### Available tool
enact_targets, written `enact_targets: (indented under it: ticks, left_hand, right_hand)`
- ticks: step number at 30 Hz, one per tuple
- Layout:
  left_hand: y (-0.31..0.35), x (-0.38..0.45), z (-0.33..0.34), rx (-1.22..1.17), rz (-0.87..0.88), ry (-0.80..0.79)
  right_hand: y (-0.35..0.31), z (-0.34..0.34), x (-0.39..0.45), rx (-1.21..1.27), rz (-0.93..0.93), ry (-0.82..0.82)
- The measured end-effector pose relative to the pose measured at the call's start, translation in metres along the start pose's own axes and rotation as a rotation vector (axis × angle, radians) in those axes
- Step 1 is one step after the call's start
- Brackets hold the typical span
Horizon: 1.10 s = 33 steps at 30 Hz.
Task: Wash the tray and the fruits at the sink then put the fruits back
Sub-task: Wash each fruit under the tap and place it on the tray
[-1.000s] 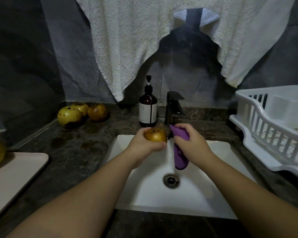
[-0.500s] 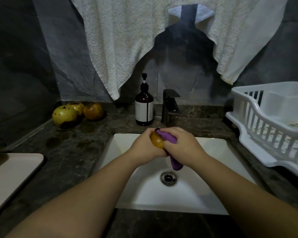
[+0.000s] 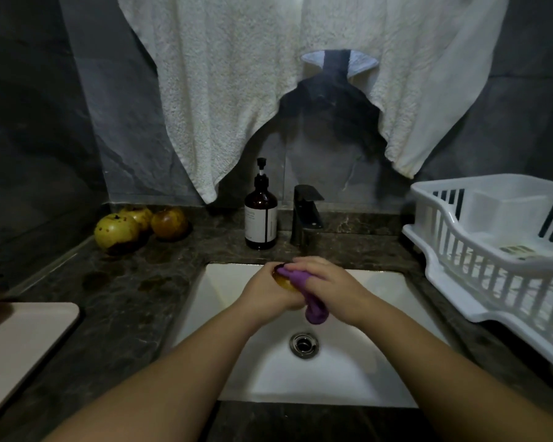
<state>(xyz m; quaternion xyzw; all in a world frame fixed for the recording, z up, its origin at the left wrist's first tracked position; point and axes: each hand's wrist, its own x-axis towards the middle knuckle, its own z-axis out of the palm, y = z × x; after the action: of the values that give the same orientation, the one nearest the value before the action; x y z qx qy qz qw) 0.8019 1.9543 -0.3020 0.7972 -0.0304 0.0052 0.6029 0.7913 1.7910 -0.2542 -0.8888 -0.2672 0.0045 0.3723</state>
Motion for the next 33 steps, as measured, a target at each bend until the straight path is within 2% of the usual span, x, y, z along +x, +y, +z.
enact_targets:
  ticks: [4,8,13,15,17,19,24,28,30,33]
  left_hand:
    - [0.011,-0.007,0.005,-0.036,-0.041,0.059]
    - [0.03,-0.01,0.018,-0.061,-0.007,0.03]
    - [0.063,-0.004,0.042,-0.169,0.041,0.03]
    - [0.073,0.001,0.052,-0.229,0.03,0.032]
    - [0.079,0.003,0.062,-0.261,0.02,0.027]
    - [0.083,0.006,0.075,-0.281,0.036,0.028]
    - [0.097,0.011,0.107,-0.279,0.08,0.027]
    - [0.113,0.022,0.125,-0.232,0.098,-0.02]
    - [0.12,0.026,0.134,-0.191,0.113,-0.027]
    - [0.13,0.028,0.148,-0.115,0.139,-0.08]
  right_hand:
    - [-0.011,-0.018,-0.009,0.52,0.26,0.022]
    - [-0.004,-0.037,-0.025,0.749,0.276,0.077]
    - [0.004,-0.074,-0.031,0.839,0.335,0.268]
    - [0.007,-0.095,-0.037,0.705,0.441,0.248]
    - [0.006,-0.116,-0.044,0.487,0.573,0.117]
    - [0.002,-0.136,-0.049,0.381,0.625,0.08]
    - [-0.004,-0.175,-0.057,0.205,0.605,0.25]
    - [0.0,-0.204,-0.064,0.326,0.533,0.462]
    - [0.004,-0.221,-0.068,0.315,0.538,0.499]
    - [0.015,-0.242,-0.073,0.141,0.639,0.499]
